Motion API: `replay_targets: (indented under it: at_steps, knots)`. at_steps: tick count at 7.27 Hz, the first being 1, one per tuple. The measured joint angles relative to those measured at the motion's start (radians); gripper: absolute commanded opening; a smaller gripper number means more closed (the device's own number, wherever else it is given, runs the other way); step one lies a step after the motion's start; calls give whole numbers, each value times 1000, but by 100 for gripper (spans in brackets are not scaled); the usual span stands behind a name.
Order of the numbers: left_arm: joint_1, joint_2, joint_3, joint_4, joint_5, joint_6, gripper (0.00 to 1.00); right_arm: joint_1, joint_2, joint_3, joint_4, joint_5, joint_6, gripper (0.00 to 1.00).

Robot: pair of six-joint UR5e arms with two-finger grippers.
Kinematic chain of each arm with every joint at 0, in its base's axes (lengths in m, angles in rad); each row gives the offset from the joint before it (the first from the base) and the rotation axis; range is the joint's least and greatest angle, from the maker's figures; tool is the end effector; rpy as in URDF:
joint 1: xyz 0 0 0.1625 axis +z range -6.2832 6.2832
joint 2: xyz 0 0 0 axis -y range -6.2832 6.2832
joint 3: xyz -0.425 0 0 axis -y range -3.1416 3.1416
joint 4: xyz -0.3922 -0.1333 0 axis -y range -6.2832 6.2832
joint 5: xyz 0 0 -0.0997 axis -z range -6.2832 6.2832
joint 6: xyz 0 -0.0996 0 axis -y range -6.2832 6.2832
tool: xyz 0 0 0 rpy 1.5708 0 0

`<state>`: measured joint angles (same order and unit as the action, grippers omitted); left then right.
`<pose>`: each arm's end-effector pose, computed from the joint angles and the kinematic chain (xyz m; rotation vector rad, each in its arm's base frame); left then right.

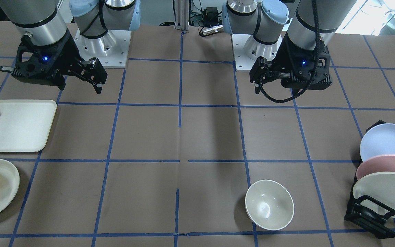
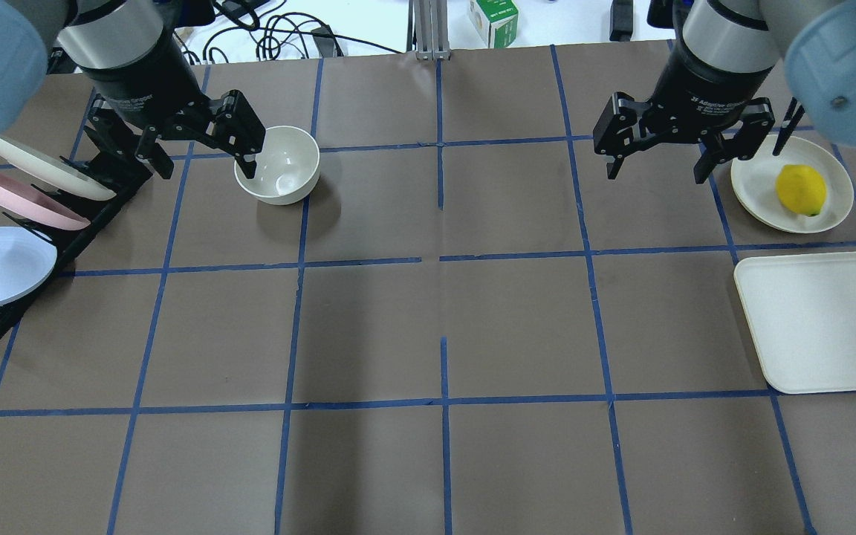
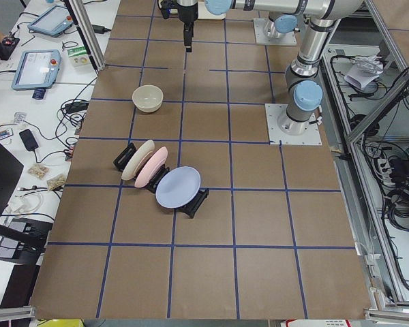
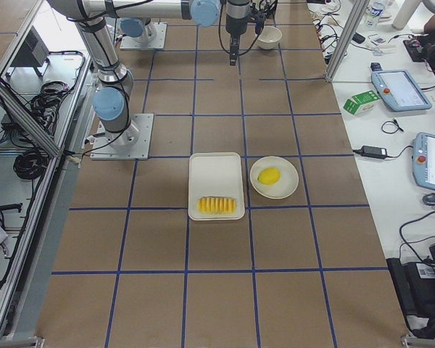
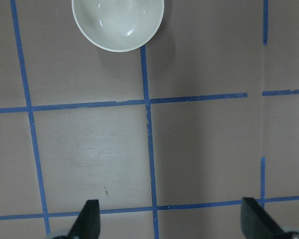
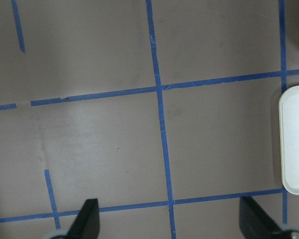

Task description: Place bowl and put lemon in it

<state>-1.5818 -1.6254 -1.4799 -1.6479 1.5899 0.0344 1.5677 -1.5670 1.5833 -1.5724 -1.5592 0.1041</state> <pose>-0.1370 -0.5092 0.4975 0.0715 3.1215 0.0641 0.1329 -0.4924 0.4801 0.1679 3.1262 0.0239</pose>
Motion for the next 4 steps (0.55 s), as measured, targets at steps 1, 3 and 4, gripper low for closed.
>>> replay_targets:
  at_steps: [1,3,4]
  knots:
    - [0,0,0,-5,10,0,100,0,1,2,0,0,0,100]
    - [0,0,1,-6,12,-2,100,-1,2,4,2,2,0,100]
    - [4,-12,2,3,9,0,100,-5,3,6,5,2,0,100]
